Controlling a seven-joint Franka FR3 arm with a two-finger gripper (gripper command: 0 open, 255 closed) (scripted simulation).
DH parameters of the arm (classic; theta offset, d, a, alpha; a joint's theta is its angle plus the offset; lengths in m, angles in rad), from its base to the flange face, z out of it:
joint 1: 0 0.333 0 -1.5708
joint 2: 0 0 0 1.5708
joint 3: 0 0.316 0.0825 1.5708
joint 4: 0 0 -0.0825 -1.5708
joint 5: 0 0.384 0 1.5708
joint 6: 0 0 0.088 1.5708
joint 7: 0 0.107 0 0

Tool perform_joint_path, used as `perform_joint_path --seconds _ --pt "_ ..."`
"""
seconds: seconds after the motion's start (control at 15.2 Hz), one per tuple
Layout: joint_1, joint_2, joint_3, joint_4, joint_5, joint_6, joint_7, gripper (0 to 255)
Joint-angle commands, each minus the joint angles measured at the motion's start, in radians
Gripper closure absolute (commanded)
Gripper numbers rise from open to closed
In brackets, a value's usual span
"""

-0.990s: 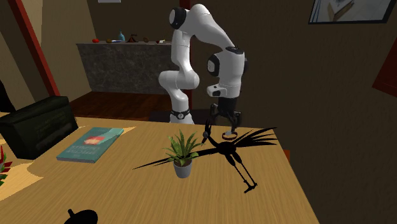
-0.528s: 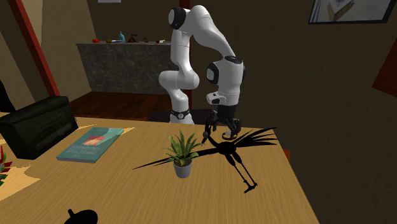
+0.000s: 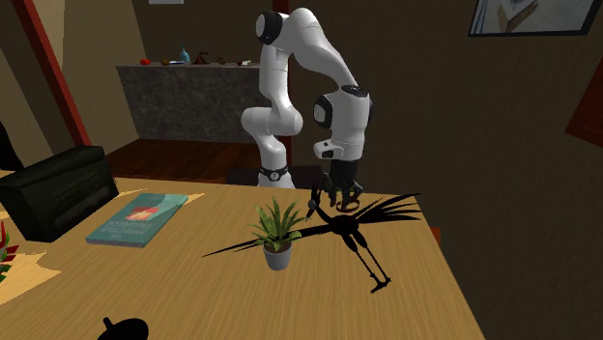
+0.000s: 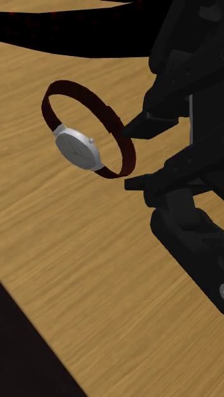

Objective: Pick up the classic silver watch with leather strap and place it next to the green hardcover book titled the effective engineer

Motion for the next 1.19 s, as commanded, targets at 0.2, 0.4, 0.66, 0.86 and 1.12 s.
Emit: perform_joint_path --seconds 0.2,0.4,0.66,0.86,1.12 --pt "0.000 0.001 0.000 0.000 -0.001 0.000 0.000 255" --pt "0.000 0.001 0.000 0.000 -0.001 0.000 0.000 255" --pt "0.013 -0.035 -0.020 0.018 0.018 -0.049 -0.018 255" --pt "0.023 -0.067 -0.039 0.038 0.032 -0.098 -0.032 255" --pt "0.033 -0.104 -0.063 0.067 0.043 -0.161 -0.047 255"
